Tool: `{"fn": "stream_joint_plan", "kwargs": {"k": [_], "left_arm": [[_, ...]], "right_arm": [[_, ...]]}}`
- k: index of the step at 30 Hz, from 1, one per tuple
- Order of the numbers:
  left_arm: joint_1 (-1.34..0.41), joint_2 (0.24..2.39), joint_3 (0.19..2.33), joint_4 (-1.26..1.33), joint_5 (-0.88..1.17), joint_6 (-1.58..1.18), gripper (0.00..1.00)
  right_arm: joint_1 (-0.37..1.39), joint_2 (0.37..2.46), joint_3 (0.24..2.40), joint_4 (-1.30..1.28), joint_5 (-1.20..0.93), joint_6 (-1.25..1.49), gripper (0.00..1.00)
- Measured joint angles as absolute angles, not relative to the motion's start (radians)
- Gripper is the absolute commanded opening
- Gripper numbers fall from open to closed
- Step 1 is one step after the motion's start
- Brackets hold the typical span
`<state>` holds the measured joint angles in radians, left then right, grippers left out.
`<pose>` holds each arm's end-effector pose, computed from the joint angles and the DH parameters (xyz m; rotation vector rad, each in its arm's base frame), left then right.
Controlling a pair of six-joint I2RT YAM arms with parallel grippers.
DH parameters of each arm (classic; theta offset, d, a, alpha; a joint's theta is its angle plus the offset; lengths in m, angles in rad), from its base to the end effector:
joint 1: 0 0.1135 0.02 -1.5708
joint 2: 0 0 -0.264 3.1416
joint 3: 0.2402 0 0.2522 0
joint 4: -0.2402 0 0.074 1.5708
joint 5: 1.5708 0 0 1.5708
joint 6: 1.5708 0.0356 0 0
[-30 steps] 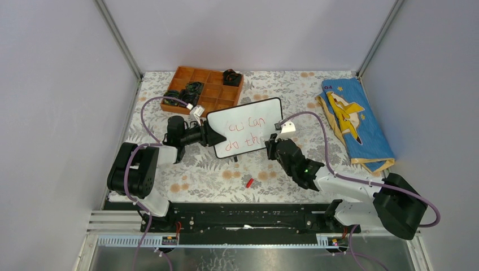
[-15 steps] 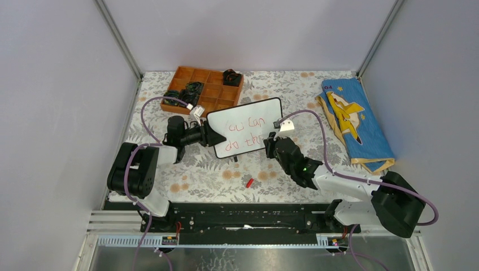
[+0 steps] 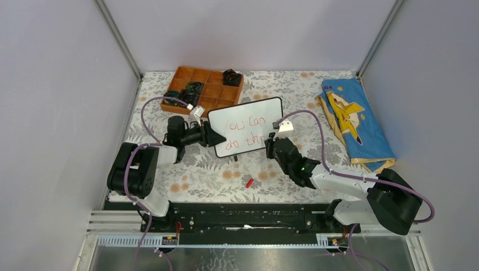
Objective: Write a sentence on the whiteboard
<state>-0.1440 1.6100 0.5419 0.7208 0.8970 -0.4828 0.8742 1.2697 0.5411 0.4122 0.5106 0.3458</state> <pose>0.2844 -0.0694 0.1588 0.3088 1.9613 -1.2680 0.1829 0.1915 0.2146 -0.1436 1.8562 0.3682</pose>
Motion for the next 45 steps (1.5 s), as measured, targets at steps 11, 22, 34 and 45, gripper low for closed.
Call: {"fn": "stream_joint_plan", "kwargs": {"k": [11,22,34,45], "left_arm": [[-0.144,1.61,0.542,0.718,0.897,-0.483,0.45],[-0.144,1.61,0.542,0.718,0.897,-0.483,0.45],[-0.147,1.61,0.542,0.717,0.896,-0.481,0.45],[-0.15,1.61,0.542,0.709,0.893,-0.479,0.44]], "right_arm": [[0.874,1.27,0.541,0.408,0.51,0.347,0.0],[0.874,1.269,0.521,0.399,0.503,0.356,0.0],[0.874,1.225,0.511,0.379,0.491,0.365,0.0],[0.874,1.111,0.513,0.358,0.516,0.364,0.0]]}}
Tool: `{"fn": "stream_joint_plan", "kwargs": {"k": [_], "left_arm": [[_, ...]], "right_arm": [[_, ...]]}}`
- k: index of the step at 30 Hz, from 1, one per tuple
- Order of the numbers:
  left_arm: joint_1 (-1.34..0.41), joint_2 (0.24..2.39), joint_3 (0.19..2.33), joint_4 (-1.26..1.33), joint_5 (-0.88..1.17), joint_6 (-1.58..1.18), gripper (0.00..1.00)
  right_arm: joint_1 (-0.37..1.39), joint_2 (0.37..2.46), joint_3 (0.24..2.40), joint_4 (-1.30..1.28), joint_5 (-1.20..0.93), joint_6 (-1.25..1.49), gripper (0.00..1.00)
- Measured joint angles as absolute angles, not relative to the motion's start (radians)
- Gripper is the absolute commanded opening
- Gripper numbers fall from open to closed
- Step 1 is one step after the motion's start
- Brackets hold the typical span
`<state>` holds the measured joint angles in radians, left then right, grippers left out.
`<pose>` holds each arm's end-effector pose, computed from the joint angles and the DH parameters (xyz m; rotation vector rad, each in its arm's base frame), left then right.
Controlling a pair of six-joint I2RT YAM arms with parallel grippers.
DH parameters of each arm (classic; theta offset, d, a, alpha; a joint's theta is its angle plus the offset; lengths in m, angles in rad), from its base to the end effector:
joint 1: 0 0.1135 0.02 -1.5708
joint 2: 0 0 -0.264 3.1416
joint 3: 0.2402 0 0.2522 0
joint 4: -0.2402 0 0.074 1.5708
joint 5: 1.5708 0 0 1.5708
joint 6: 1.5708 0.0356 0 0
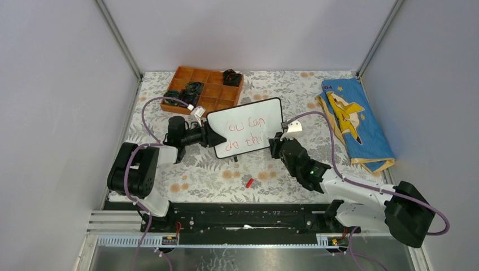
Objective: Write a sentence on the whiteboard
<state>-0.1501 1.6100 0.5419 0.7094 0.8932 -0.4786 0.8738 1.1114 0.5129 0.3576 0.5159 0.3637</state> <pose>0.2837 -0.0710 0.1577 0.3104 1.9713 -1.2684 0.1682 0.1736 0.2366 -0.0918 1.7972 0.4227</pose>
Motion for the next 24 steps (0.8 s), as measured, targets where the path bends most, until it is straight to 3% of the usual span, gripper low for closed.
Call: {"fn": "stream_joint_plan", "kwargs": {"k": [24], "left_arm": [[-0.15,1.609,0.542,0.694,0.892,-0.47,0.44]], "right_arm": [[0.834,1.217,0.586,0.337,0.542,0.361,0.0]]}}
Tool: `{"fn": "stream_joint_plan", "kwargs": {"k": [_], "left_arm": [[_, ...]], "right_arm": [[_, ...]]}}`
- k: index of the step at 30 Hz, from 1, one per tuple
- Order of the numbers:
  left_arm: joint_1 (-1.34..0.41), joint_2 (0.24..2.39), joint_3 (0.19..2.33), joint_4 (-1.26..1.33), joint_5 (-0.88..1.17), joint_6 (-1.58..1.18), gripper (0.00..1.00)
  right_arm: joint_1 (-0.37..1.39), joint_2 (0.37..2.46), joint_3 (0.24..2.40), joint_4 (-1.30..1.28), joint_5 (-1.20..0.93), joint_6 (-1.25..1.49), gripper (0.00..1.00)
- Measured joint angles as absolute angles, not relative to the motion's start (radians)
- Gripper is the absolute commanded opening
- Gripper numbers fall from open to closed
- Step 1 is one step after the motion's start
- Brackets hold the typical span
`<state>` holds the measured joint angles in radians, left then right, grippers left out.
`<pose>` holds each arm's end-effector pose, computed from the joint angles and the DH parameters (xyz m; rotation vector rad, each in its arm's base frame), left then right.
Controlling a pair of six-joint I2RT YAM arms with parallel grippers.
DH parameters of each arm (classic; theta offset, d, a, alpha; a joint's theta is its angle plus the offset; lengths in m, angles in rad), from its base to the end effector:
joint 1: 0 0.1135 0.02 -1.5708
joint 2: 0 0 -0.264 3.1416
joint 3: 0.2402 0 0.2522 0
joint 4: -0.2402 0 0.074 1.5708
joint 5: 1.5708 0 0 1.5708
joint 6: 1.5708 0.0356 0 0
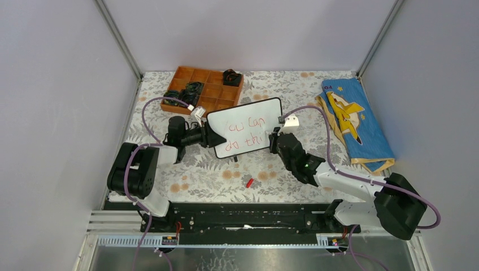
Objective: Write a sentence on the whiteboard
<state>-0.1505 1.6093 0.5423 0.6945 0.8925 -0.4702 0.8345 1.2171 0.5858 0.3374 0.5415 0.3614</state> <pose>0.2832 -0.0710 0.1567 0.3115 1.9811 -1.2660 0.1894 0.1816 0.2347 -0.0613 1.8338 0.3385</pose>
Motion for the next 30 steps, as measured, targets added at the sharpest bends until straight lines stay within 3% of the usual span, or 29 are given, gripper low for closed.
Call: {"fn": "stream_joint_plan", "kwargs": {"k": [30], "left_arm": [[-0.152,1.608,0.556,0.683,0.891,-0.46,0.44]], "right_arm": [[0.834,1.261,0.604,0.324,0.503,0.345,0.0]]}}
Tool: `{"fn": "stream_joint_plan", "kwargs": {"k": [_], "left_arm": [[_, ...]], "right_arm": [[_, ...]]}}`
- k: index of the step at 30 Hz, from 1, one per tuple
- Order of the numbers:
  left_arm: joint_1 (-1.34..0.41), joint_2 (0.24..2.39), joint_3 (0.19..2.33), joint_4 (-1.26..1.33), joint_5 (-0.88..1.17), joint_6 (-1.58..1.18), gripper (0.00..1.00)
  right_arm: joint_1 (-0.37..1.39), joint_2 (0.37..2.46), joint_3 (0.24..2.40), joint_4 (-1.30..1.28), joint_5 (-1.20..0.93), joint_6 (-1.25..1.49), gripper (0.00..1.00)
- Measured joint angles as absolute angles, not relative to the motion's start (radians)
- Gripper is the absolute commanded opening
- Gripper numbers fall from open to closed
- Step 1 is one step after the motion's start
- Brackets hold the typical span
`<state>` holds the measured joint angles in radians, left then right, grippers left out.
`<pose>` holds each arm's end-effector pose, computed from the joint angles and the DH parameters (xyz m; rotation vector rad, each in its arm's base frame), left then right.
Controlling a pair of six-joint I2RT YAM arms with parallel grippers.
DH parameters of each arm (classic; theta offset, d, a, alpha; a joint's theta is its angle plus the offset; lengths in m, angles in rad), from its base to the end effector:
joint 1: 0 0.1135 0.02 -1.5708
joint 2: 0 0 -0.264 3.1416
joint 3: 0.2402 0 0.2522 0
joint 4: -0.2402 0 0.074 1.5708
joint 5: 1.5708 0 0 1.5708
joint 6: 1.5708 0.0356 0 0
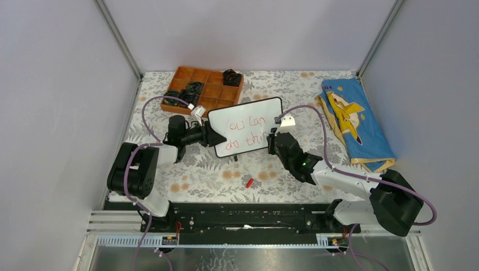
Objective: Write a sentence on the whiteboard
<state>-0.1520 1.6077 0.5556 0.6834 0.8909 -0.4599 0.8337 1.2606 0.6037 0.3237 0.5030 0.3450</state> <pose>0.2856 -0.0718 0.1596 0.3235 1.9738 -1.2580 0.1938 0.1880 0.2284 -0.1188 1.8712 0.3360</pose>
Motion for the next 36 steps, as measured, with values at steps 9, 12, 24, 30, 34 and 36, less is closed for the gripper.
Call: {"fn": "stream_joint_plan", "kwargs": {"k": [9,12,24,30,34,36], "left_arm": [[-0.157,1.598,0.556,0.681,0.89,-0.46,0.44],[-0.157,1.598,0.556,0.681,0.89,-0.46,0.44],[-0.157,1.597,0.556,0.681,0.89,-0.459,0.44],[-0.157,1.597,0.556,0.681,0.889,-0.459,0.44],[-0.157,1.597,0.556,0.681,0.889,-0.459,0.44],[-0.157,1.597,0.556,0.68,0.889,-0.458,0.44]], "right_arm": [[0.834,1.261,0.591,0.314,0.508,0.357,0.0],[0.834,1.261,0.591,0.304,0.514,0.358,0.0],[0.834,1.261,0.591,0.265,0.542,0.364,0.0],[0.834,1.261,0.59,0.265,0.541,0.365,0.0],[0.834,1.262,0.59,0.262,0.538,0.365,0.0],[0.834,1.264,0.589,0.259,0.537,0.366,0.0]]}}
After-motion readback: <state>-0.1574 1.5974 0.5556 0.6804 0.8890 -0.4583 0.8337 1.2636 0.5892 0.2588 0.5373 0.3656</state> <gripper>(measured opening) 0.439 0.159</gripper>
